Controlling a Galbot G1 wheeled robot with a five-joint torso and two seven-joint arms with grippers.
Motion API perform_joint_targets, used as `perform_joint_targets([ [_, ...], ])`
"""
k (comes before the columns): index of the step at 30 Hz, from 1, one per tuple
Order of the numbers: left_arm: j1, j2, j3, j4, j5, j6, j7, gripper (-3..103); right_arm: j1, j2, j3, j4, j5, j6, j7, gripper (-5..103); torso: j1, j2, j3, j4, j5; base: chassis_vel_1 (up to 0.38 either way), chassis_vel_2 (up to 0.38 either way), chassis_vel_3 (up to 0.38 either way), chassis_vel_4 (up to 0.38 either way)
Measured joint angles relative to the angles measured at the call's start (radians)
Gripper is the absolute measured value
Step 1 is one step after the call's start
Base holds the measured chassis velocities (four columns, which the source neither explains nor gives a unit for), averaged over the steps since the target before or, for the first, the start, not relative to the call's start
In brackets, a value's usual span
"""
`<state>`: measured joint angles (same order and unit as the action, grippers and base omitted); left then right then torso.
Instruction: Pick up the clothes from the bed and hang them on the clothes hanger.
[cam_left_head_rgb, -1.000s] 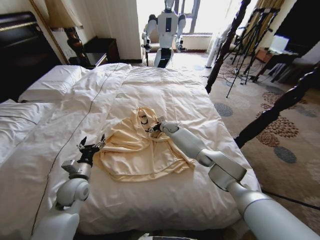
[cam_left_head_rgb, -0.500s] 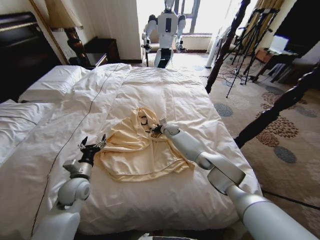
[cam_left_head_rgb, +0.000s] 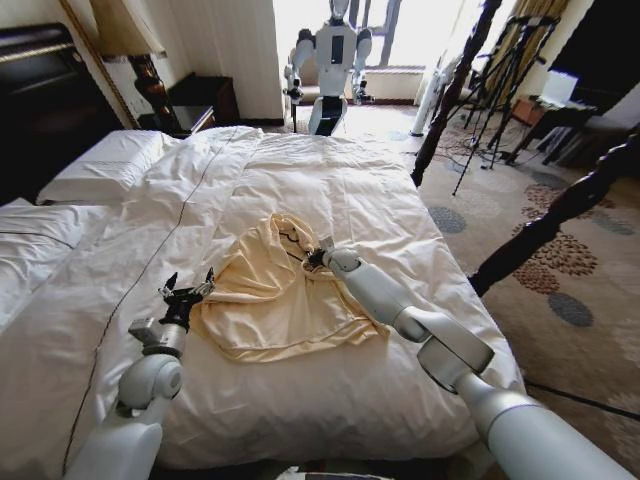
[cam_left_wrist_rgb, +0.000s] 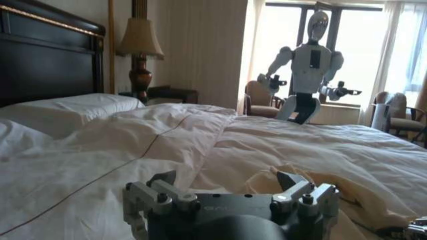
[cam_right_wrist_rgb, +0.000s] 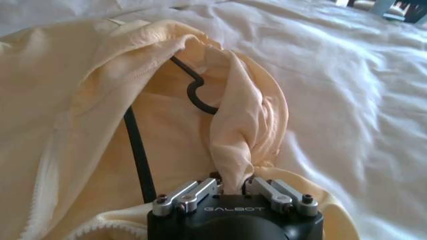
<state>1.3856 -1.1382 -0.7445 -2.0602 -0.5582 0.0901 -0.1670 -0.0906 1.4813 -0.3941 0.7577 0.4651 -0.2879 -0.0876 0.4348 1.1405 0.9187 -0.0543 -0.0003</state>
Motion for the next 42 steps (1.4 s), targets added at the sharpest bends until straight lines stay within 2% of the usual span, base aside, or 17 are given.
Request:
perform_joint_targets([
  [3, 0.0, -0.001, 0.001, 0.002, 0.0, 0.0, 0.0, 100, -0.015, -0.014, 0.013, 0.028, -0.078, 0.061, 0.023, 8, 0.0, 0.0, 0.0, -0.0002, -0.0001, 0.0, 0.0, 0.0, 0.0],
  [8, -0.004, -0.001, 0.003, 0.003, 0.0, 0.0, 0.001, 100, -0.017, -0.03, 0.006, 0.061, -0.107, 0.119, 0.014, 8, 0.0, 0.0, 0.0, -0.0003, -0.0001, 0.0, 0.0, 0.0, 0.0],
  [13, -0.013, 0.002, 0.006, 0.002, 0.0, 0.003, 0.001, 100, 0.001, -0.034, -0.032, 0.098, -0.146, 0.149, -0.063, 8, 0.0, 0.0, 0.0, -0.0005, -0.0001, 0.0, 0.0, 0.0, 0.0],
  [16, -0.011, 0.002, 0.005, -0.005, -0.001, 0.005, 0.001, 100, 0.017, -0.011, -0.04, 0.083, -0.138, 0.128, -0.081, 8, 0.0, 0.0, 0.0, 0.0, -0.0001, 0.0, 0.0, 0.0, 0.0],
  [19, -0.005, 0.005, -0.003, -0.013, -0.002, 0.006, 0.001, 100, 0.03, 0.003, -0.049, 0.072, -0.072, 0.071, -0.103, 8, 0.0, 0.0, 0.0, 0.0002, -0.0003, 0.0, 0.0, 0.0, 0.0],
  [21, 0.0, 0.01, -0.015, -0.018, -0.005, 0.006, 0.001, 100, 0.04, -0.003, -0.069, 0.09, 0.005, 0.0, -0.157, 8, 0.0, 0.0, 0.0, 0.0001, -0.0001, 0.0, 0.0, 0.0, 0.0],
  [23, 0.003, 0.013, -0.022, -0.02, -0.007, 0.004, 0.0, 100, 0.053, -0.013, -0.087, 0.104, 0.03, -0.059, -0.227, 8, 0.0, 0.0, 0.0, -0.0002, -0.0002, 0.0, 0.0, 0.0, 0.0],
  [28, 0.006, 0.013, -0.026, -0.031, -0.009, 0.003, -0.002, 100, 0.062, -0.025, -0.099, 0.111, 0.003, -0.066, -0.329, 8, 0.0, 0.0, 0.0, -0.0001, -0.0002, 0.0, 0.0, 0.0, 0.0],
  [30, 0.003, 0.013, -0.026, -0.036, -0.009, 0.003, -0.003, 100, 0.062, -0.032, -0.101, 0.122, -0.017, -0.019, -0.346, 8, 0.0, 0.0, 0.0, -0.0002, -0.0001, 0.0, 0.0, 0.0, 0.0],
  [32, -0.003, 0.021, -0.025, -0.043, -0.009, 0.01, -0.009, 100, 0.055, -0.044, -0.101, 0.136, -0.067, 0.089, -0.326, 8, 0.0, 0.0, 0.0, -0.0001, -0.0001, 0.0, 0.0, 0.0, 0.0],
  [33, -0.003, 0.021, -0.025, -0.043, -0.009, 0.01, -0.009, 100, 0.055, -0.044, -0.101, 0.136, -0.067, 0.089, -0.326, 8, 0.0, 0.0, 0.0, -0.0001, -0.0001, 0.0, 0.0, 0.0, 0.0],
  [35, -0.006, 0.032, -0.025, -0.051, -0.016, 0.017, -0.014, 100, 0.041, -0.058, -0.1, 0.153, -0.143, 0.225, -0.267, 8, 0.0, 0.0, 0.0, -0.0002, -0.0002, 0.0, 0.0, 0.0, 0.0],
  [36, -0.006, 0.032, -0.025, -0.051, -0.016, 0.017, -0.014, 100, 0.041, -0.058, -0.1, 0.153, -0.143, 0.225, -0.267, 8, 0.0, 0.0, 0.0, -0.0002, -0.0002, 0.0, 0.0, 0.0, 0.0],
  [39, -0.008, 0.046, -0.025, -0.061, -0.019, 0.023, -0.017, 100, 0.023, -0.065, -0.081, 0.161, -0.284, 0.43, -0.123, 8, 0.0, 0.0, 0.0, -0.0002, 0.0001, 0.0, 0.0, 0.0, 0.0],
  [40, -0.009, 0.049, -0.023, -0.065, -0.02, 0.027, -0.018, 100, 0.02, -0.064, -0.064, 0.157, -0.342, 0.48, -0.085, 8, 0.0, 0.0, 0.0, -0.0002, 0.0, 0.0, 0.0, 0.0, 0.0],
  [41, -0.009, 0.049, -0.023, -0.065, -0.02, 0.027, -0.018, 100, 0.02, -0.064, -0.064, 0.157, -0.342, 0.48, -0.085, 8, 0.0, 0.0, 0.0, -0.0002, 0.0, 0.0, 0.0, 0.0, 0.0],
  [42, -0.01, 0.055, -0.02, -0.073, -0.02, 0.032, -0.022, 100, 0.019, -0.06, -0.034, 0.15, -0.42, 0.547, -0.046, 8, 0.0, 0.0, 0.0, -0.0001, -0.0001, 0.0, 0.0, 0.0, 0.0],
])
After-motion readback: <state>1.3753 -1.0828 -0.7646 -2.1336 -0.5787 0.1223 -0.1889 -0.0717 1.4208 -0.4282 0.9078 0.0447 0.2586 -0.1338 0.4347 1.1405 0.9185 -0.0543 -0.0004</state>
